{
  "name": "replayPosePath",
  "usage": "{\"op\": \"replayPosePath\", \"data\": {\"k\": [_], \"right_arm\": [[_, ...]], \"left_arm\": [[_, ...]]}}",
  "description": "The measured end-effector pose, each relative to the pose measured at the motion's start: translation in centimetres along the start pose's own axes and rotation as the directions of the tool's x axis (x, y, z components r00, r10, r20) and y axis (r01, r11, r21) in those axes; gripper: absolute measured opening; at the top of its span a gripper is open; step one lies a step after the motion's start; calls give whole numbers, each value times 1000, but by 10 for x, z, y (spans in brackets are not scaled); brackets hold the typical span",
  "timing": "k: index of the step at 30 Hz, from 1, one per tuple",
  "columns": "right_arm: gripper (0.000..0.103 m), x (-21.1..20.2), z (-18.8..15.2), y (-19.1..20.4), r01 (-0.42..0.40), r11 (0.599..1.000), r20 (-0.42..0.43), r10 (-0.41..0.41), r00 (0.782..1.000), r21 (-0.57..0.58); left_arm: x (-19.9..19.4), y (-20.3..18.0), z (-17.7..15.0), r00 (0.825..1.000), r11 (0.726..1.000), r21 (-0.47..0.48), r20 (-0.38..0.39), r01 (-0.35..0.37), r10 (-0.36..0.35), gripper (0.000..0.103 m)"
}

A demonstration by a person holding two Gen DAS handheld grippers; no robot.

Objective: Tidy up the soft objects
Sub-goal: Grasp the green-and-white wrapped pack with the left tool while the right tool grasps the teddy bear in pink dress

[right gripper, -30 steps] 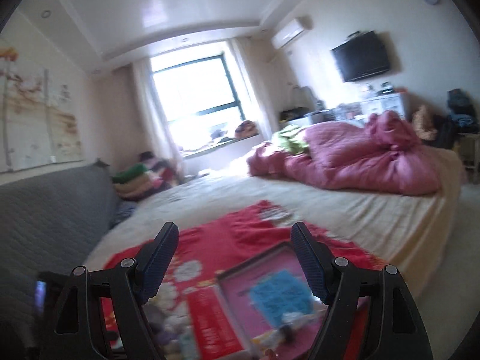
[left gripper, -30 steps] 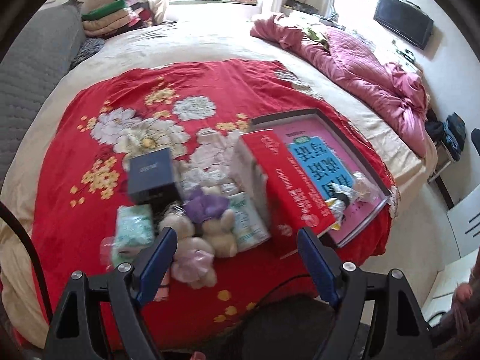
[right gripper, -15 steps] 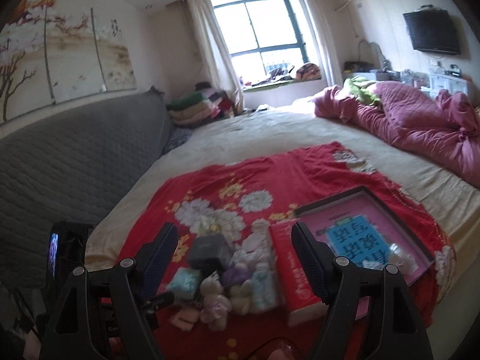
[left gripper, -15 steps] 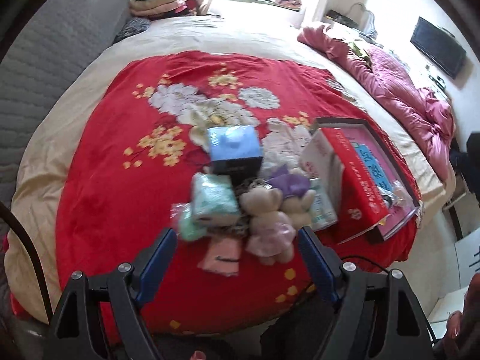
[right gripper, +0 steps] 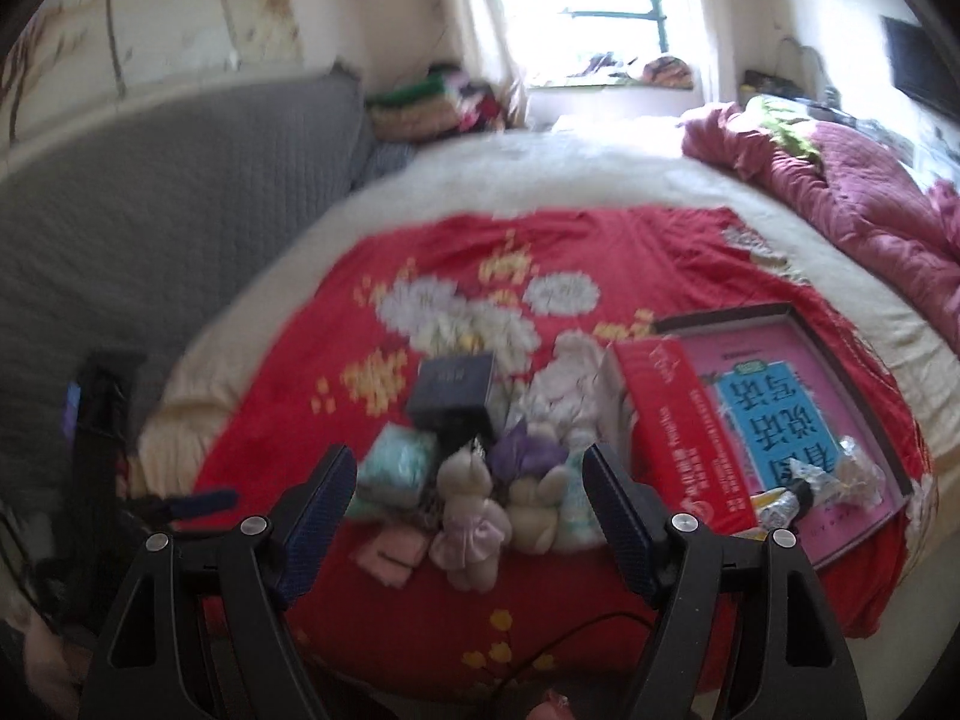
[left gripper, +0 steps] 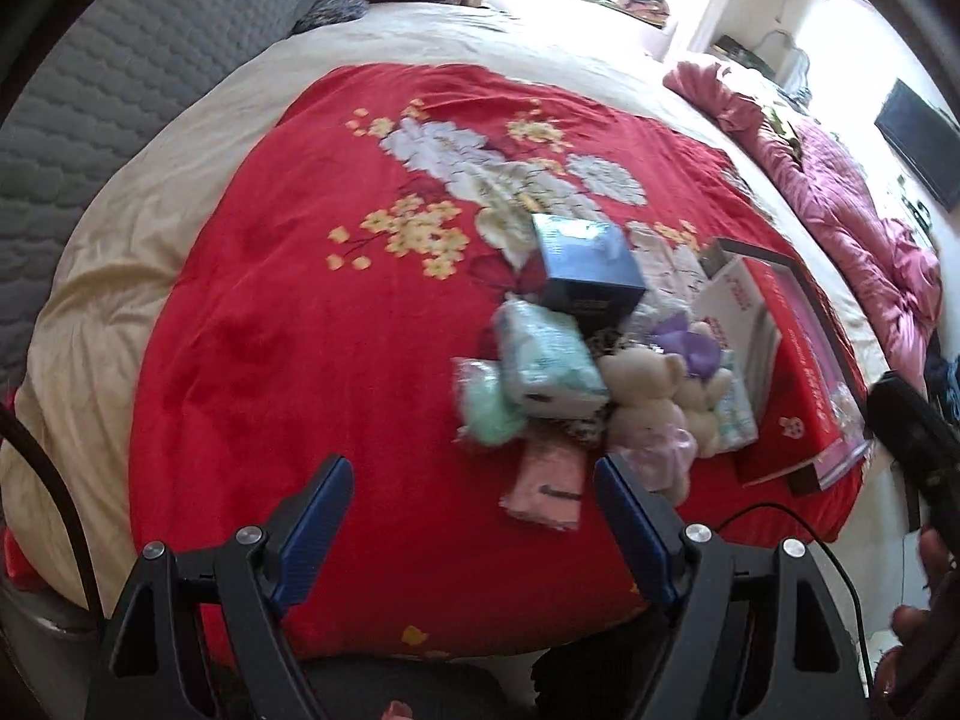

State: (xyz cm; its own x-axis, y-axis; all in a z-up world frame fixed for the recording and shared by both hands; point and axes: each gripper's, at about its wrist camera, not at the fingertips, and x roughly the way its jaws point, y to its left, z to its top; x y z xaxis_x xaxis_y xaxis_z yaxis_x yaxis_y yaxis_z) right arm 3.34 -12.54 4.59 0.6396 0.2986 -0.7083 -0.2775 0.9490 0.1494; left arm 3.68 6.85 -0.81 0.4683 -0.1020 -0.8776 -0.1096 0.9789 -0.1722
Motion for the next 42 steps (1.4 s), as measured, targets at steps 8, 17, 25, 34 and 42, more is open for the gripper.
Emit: {"op": "replayPosePath", "data": {"k": [8,17,25,34,42], "right_arm": [[79,63,-19,25,-29,997,-167,16,986,-77],[79,91,-44,16,20,996,-237,-40,971,-87],[79,110,-40,-2,22,999,-257,-28,966,-29],[77,129,-42,-2,32,999,-263,-42,964,-43],[57,144,-47,6,22,997,-270,-40,962,-68]], "left_arm": [[24,11,17,998,999,-36,-48,34,-36,82],[68,-18,53,991,998,16,-123,56,-54,82],[97,-40,67,981,996,72,-189,46,-32,82],[111,-42,69,976,995,98,-218,31,-9,81],[115,-35,64,969,996,63,-242,66,-49,80]]}}
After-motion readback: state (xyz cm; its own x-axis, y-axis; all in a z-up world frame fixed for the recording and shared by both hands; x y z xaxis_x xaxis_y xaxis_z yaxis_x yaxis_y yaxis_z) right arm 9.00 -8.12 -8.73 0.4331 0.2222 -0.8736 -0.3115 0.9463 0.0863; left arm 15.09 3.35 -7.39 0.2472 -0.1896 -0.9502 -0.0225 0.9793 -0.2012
